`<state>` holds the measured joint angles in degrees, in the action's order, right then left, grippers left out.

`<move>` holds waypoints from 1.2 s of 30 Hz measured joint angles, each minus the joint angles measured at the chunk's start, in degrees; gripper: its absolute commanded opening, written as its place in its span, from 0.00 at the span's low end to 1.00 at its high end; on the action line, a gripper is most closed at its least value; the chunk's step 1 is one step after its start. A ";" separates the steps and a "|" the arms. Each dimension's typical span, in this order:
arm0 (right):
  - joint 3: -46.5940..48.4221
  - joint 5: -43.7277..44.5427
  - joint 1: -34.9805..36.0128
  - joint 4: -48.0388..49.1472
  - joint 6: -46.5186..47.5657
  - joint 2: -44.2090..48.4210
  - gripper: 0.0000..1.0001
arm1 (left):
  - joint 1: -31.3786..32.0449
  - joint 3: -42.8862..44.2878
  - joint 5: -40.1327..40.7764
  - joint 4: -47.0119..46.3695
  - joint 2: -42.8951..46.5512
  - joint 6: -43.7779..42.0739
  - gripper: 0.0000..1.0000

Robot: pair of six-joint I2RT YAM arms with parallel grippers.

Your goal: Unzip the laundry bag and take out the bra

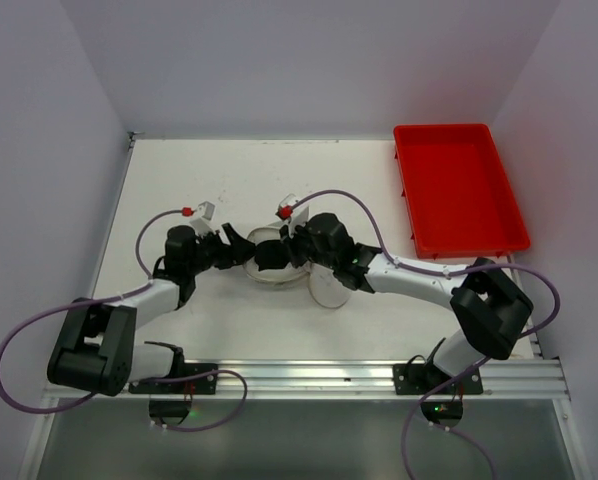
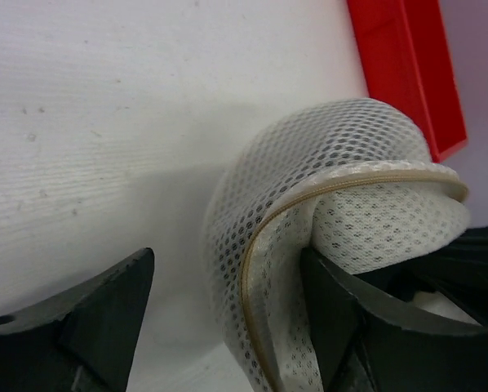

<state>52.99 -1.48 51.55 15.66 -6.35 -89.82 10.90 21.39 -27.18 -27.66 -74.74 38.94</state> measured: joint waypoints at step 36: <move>-6.69 -4.52 -2.97 0.68 1.73 4.52 0.00 | 0.92 8.90 -6.34 9.81 12.17 -2.97 0.77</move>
<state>46.30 -6.00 48.58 16.34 -4.62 -85.30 11.81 30.28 -33.52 -17.85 -62.57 35.97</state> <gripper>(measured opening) 0.025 0.781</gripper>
